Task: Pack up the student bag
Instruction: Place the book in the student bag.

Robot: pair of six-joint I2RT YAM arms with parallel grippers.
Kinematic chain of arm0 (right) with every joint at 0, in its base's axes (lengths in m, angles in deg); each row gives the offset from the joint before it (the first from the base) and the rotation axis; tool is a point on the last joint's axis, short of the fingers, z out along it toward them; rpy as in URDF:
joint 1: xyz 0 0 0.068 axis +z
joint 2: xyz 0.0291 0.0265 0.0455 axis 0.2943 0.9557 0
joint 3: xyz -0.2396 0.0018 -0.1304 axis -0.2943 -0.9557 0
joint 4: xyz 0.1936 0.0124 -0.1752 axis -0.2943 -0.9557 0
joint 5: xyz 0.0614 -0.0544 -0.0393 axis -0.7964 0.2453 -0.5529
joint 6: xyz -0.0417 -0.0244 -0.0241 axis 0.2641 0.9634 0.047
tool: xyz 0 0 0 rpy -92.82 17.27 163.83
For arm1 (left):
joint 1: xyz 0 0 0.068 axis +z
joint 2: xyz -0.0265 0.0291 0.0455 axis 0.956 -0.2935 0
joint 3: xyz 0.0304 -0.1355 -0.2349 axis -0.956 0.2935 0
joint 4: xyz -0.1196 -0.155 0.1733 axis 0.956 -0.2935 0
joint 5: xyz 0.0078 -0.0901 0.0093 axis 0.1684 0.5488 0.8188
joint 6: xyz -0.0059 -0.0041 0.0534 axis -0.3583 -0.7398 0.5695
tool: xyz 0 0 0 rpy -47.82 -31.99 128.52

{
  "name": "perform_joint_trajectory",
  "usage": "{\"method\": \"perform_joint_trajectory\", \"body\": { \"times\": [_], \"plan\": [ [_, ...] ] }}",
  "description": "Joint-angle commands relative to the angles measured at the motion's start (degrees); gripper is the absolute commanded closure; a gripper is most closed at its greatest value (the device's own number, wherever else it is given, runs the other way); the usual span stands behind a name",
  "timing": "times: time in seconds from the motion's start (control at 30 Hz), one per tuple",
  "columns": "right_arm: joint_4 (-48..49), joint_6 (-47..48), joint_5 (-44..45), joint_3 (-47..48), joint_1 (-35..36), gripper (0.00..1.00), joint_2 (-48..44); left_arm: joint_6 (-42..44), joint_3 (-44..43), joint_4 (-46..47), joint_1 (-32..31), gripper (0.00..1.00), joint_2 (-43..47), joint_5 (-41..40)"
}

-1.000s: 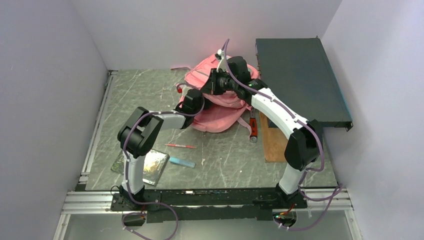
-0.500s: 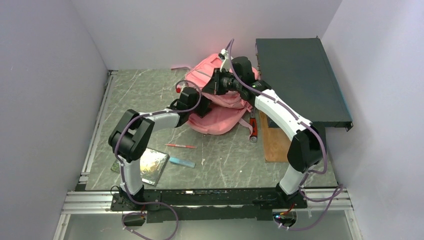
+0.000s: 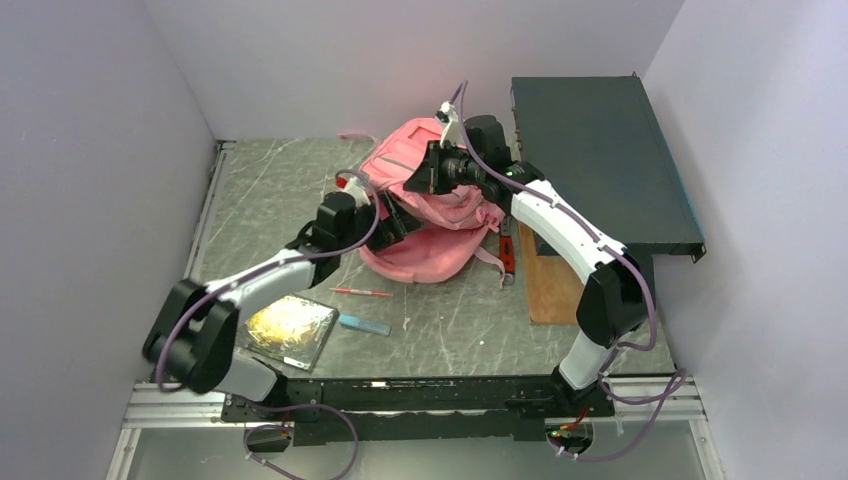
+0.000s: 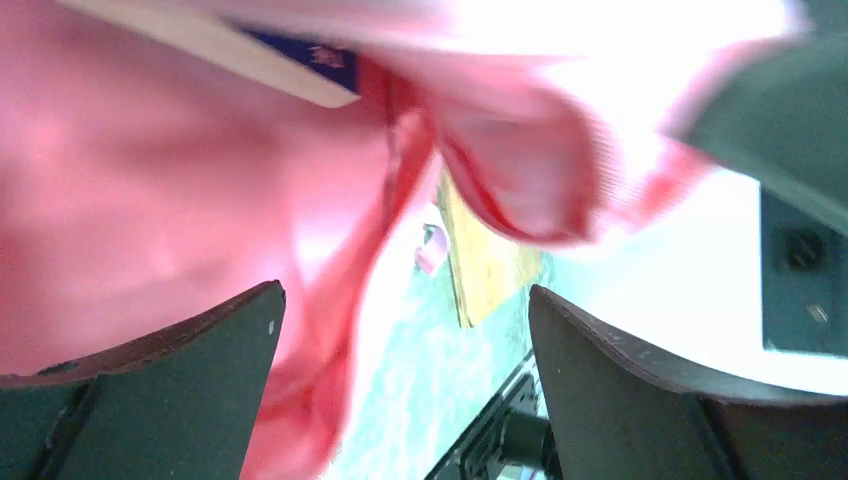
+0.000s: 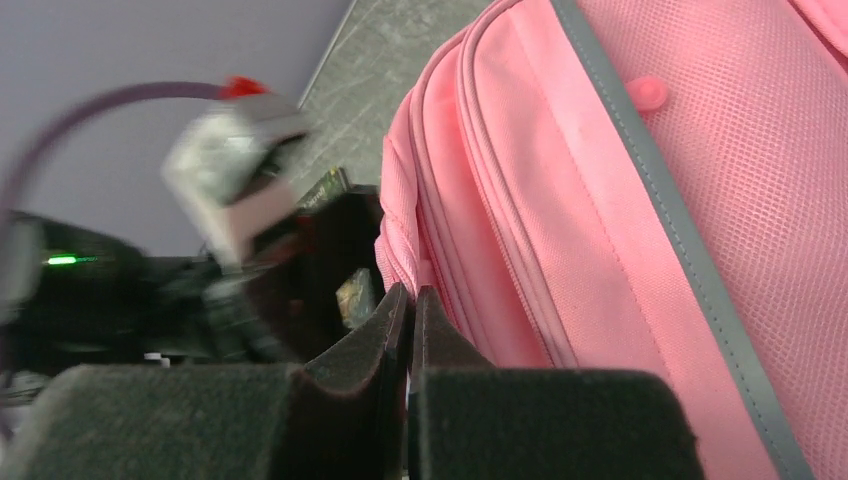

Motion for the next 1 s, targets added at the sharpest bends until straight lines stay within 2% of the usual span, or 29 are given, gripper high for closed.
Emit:
{"method": "perform_joint_trajectory", "body": {
  "times": [0.0,0.1,0.23,0.37,0.53,0.63,0.7,0.8,0.87,0.97],
  "plan": [
    [1.31,1.54,1.97,0.37,-0.50,1.00,-2.53,14.99,1.50,-7.24,0.25,0.02,13.10,4.48],
    [1.20,1.84,2.78,-0.17,-0.49,1.00,-1.71,20.31,1.32,-14.81,0.63,0.00,19.51,2.48],
    [3.45,0.71,3.04,-1.10,0.16,1.00,-0.80,22.76,-0.79,-23.53,2.75,0.01,24.72,5.22],
    [7.64,0.70,9.80,-0.57,2.39,1.00,0.94,26.45,-3.26,-30.90,4.88,0.00,32.57,1.18],
    [4.32,4.06,18.74,10.23,3.54,1.00,8.28,37.10,-13.02,-46.61,6.48,0.00,38.76,-4.91],
    [0.35,6.52,21.90,14.61,4.66,1.00,10.86,40.56,-14.20,-51.47,6.49,0.00,43.06,-10.74],
    [-2.50,8.95,24.97,15.15,6.72,0.88,11.49,42.23,-11.93,-51.54,6.49,0.00,47.15,-16.75],
    [-6.12,12.69,28.75,13.17,10.74,0.58,10.97,44.83,-7.05,-48.80,6.49,0.00,53.65,-24.77],
    [-8.30,14.64,32.51,11.32,13.36,0.47,10.01,46.68,-5.39,-47.21,6.49,0.00,56.40,-29.29],
    [-10.06,16.20,36.55,7.62,16.78,0.37,7.26,49.65,-3.25,-44.62,6.49,0.00,58.59,-34.92]
  ]
}}
